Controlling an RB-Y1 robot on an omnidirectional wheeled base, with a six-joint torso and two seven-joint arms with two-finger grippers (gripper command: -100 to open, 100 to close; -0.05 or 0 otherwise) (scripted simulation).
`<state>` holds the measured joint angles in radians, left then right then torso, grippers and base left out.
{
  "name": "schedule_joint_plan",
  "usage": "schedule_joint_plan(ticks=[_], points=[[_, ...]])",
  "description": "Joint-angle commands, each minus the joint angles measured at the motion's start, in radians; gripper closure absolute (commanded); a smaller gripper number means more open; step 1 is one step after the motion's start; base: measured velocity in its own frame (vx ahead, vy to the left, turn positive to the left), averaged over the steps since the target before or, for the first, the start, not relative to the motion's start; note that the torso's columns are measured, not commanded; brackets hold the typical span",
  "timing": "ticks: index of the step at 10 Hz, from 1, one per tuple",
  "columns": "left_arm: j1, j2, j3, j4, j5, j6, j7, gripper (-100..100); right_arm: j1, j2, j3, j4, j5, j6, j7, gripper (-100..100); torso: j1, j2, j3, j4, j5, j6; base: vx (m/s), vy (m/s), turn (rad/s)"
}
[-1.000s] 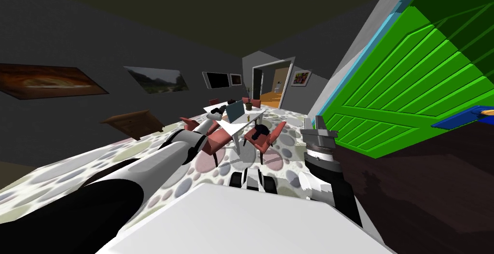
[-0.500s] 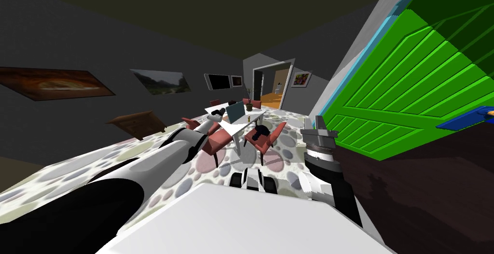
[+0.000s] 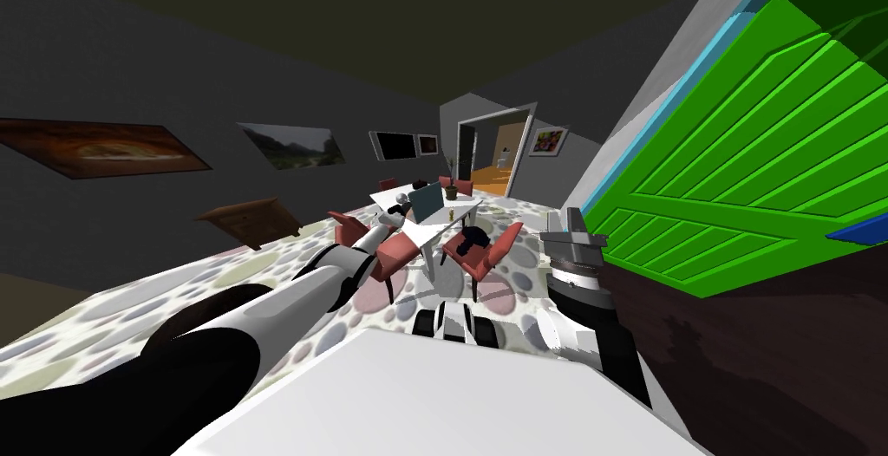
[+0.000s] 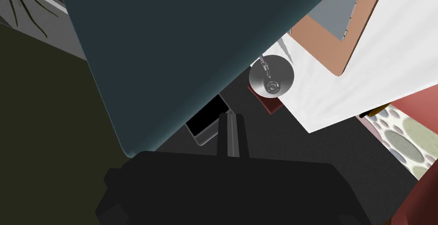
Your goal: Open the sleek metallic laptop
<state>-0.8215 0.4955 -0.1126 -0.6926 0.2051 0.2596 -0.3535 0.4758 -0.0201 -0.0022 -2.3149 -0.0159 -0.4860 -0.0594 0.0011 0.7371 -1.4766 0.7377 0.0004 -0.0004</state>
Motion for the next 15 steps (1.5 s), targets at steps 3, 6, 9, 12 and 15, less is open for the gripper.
schedule_joint_plan(ticks=[3, 6, 9, 12, 15], points=[[0.028, 0.0, 0.005, -0.117, -0.013, 0.051, 0.006, 100, 0.0, 0.0, 0.0, 0.0, 0.0, 0.0, 0.0, 0, -0.003, 0.003, 0.002, 0.001, -0.001, 0.001, 0.001, 0.001, -0.002], [0.103, -0.04, 0.0, -0.206, -0.071, 0.124, 0.022, 100, 0.0, 0.0, 0.0, 0.0, 0.0, 0.0, 0.0, 0, 0.001, -0.002, -0.001, -0.001, 0.0, 0.0, 0.043, 0.023, 0.042], [0.11, -0.04, 0.0, -0.287, -0.071, 0.126, 0.022, 100, 0.0, 0.0, 0.0, 0.0, 0.0, 0.0, 0.0, 0, -0.002, 0.003, 0.002, 0.001, -0.001, 0.001, 0.029, 0.025, 0.002], [0.171, -0.08, -0.006, -0.348, -0.128, 0.19, 0.038, 100, 0.0, 0.0, 0.0, 0.0, 0.0, 0.0, 0.0, 0, 0.001, -0.001, 0.0, 0.0, 0.0, 0.0, 0.043, 0.037, 0.042], [0.192, -0.08, -0.006, -0.426, -0.128, 0.202, 0.038, 100, 0.0, 0.0, 0.0, 0.0, 0.0, 0.0, 0.0, 0, -0.003, 0.002, 0.001, 0.001, -0.001, 0.001, 0.027, 0.006, -0.003]])
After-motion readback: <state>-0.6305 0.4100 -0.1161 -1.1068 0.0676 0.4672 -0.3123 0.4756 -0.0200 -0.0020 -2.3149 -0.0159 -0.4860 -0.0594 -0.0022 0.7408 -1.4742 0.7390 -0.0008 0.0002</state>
